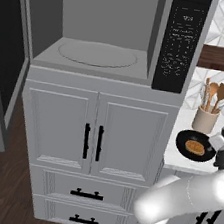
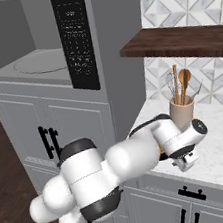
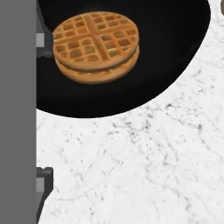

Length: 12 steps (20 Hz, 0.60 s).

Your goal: Open the microwave, place the bowl with waffle inside the microwave, then close the microwave door and turn it on.

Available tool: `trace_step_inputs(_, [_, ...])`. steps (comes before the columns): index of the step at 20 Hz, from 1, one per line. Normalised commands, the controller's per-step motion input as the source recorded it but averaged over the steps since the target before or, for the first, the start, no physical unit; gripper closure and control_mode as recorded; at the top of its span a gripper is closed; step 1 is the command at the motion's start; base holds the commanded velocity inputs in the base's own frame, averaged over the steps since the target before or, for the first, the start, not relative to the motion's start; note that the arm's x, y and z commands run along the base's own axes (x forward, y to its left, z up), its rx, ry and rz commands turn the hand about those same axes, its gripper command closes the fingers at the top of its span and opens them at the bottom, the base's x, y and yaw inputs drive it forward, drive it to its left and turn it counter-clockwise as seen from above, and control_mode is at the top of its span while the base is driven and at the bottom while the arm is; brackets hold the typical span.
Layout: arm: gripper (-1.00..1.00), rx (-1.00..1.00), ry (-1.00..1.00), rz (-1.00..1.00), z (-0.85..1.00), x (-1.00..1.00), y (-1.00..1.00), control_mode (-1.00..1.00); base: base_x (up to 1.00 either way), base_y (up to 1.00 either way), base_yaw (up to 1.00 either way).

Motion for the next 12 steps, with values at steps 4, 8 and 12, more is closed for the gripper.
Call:
trace_step_inputs(4, [-1.0, 0.0, 0.0, 0.0, -0.21, 0.19, 0.0, -1.0, 0.0, 0.0, 0.0])
trace_step_inputs(8, [-1.0, 0.0, 0.0, 0.0, -0.14, 0.21, 0.03, -1.0, 0.0, 0.0, 0.0])
trace_step_inputs(12, [-1.0, -0.01, 0.0, 0.0, -0.18, 0.2, 0.06, -1.0, 0.0, 0.0, 0.0])
